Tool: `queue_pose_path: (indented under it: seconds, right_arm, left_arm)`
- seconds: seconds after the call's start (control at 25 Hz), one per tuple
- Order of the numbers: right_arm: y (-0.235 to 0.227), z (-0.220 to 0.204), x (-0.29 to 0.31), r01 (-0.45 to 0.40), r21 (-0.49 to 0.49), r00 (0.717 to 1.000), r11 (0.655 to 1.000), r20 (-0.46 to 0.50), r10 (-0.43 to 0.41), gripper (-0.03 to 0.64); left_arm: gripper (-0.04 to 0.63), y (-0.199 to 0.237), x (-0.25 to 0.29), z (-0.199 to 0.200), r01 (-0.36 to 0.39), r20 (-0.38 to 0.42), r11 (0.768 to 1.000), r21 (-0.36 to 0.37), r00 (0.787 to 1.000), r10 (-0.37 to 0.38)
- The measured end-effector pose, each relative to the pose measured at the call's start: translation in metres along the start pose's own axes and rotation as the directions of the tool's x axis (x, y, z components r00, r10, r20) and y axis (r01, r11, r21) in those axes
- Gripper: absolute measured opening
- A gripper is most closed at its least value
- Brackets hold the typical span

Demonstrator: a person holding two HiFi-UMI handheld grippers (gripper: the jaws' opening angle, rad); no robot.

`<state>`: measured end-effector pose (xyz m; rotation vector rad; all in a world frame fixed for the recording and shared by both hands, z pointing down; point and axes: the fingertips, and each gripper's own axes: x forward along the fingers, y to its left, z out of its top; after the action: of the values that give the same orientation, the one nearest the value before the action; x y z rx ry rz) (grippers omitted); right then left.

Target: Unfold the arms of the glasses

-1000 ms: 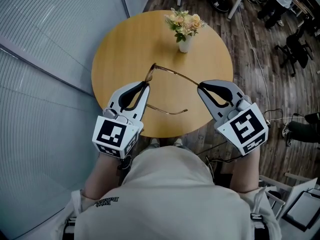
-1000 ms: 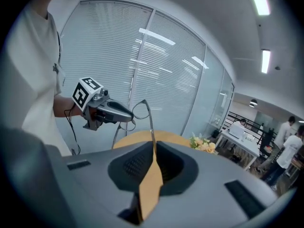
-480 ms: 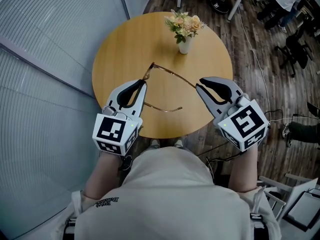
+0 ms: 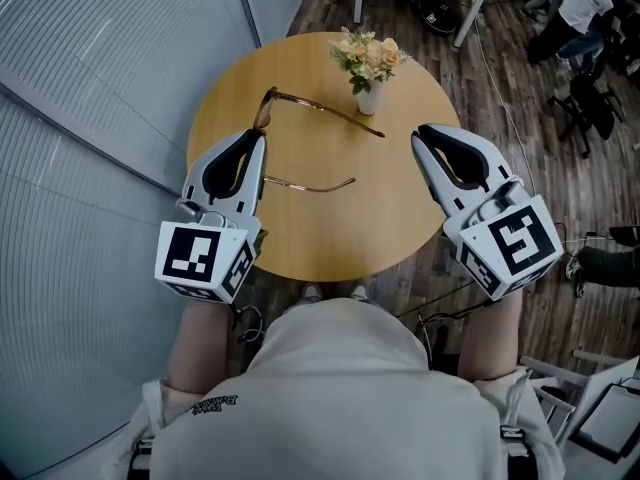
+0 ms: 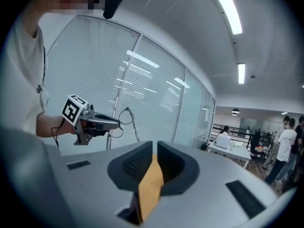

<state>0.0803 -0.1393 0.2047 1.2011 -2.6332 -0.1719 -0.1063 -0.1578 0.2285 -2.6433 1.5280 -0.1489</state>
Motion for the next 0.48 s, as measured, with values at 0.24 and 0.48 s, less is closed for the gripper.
queue_pose_path:
  seconds: [0.24, 0.48]
  right_arm:
    - [-0.022, 0.036, -0.024, 0.138, 0.035, 0.982, 0.99, 0.127, -0.142, 0.034]
    - [-0.037, 0.055, -0.053, 0.216, 0.085, 0.946, 0.973, 0.229, -0.23, 0.034]
  left_arm:
    - [0.044, 0.004, -0.001, 0.049, -0.022, 0.143, 1.0, -0.02, 0.989, 0.025]
    - [0.044, 0.008, -0.018, 0.075, -0.094, 0.233, 0.995, 0.013, 0.968, 0.089]
